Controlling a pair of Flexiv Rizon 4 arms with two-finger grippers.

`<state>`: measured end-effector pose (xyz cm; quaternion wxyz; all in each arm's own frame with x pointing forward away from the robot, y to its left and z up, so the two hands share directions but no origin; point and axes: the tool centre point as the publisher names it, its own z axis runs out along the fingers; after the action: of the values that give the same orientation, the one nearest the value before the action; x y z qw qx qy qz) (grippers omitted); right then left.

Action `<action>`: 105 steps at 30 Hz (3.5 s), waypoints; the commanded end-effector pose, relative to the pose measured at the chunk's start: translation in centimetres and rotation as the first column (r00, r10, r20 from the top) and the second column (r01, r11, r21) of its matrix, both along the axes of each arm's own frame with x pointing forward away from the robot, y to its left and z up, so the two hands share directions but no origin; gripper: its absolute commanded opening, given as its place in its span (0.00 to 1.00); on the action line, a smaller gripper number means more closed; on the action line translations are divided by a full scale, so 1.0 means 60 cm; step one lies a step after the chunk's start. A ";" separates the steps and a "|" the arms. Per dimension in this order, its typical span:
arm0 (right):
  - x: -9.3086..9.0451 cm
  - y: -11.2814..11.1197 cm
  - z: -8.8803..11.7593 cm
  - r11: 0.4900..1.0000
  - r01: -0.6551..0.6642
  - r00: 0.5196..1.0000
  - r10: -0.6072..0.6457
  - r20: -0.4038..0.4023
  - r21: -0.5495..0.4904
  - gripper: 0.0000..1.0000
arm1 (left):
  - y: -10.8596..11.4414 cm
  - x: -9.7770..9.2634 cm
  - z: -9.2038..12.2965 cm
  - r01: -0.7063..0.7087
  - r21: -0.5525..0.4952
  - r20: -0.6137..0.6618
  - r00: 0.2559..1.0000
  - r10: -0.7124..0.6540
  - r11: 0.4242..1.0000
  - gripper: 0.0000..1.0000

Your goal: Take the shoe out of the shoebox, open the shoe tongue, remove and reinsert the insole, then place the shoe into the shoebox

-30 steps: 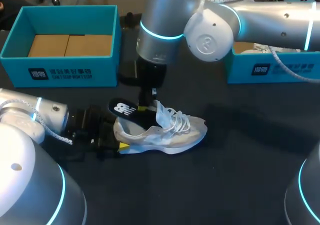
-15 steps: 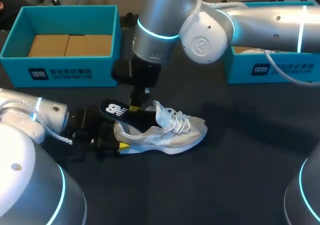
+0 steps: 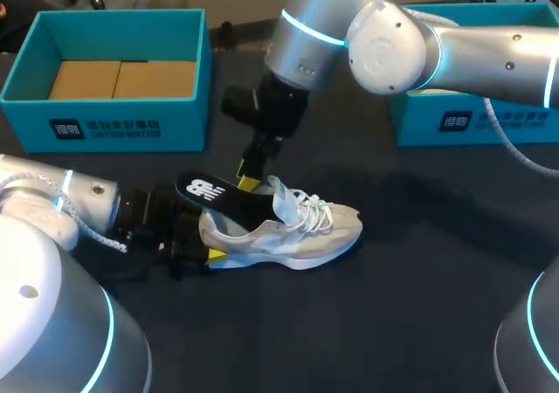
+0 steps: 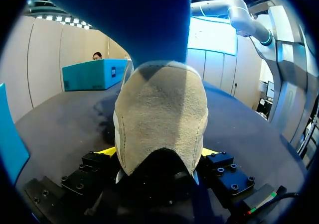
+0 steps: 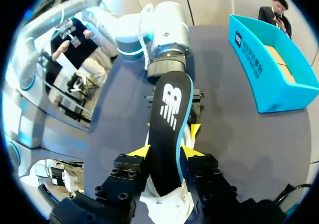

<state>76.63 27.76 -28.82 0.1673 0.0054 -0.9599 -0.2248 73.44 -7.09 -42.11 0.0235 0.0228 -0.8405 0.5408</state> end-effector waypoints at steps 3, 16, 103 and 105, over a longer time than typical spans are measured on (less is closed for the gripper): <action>0.015 0.011 -0.015 0.999 0.022 0.995 -0.017 -0.097 0.043 0.37 | 0.000 0.004 -0.007 0.000 0.003 0.000 1.000 0.000 1.000 0.00; 0.001 0.023 -0.041 0.993 0.057 0.978 -0.034 -0.204 0.107 0.38 | 0.000 0.004 -0.007 0.000 0.003 0.000 1.000 0.000 1.000 0.00; 0.181 0.041 0.199 0.830 0.174 0.893 -0.361 0.271 0.530 0.00 | 0.000 0.004 -0.007 0.000 0.003 0.000 1.000 0.000 1.000 0.00; 0.192 0.035 0.208 0.821 0.158 0.890 -0.359 0.281 0.548 0.00 | 0.000 0.004 -0.007 0.000 0.003 0.000 1.000 0.000 1.000 0.00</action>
<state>88.09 30.85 -16.57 -0.0589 -0.0452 -0.8761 -0.4763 73.45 -7.09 -42.11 0.0235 0.0228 -0.8405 0.5408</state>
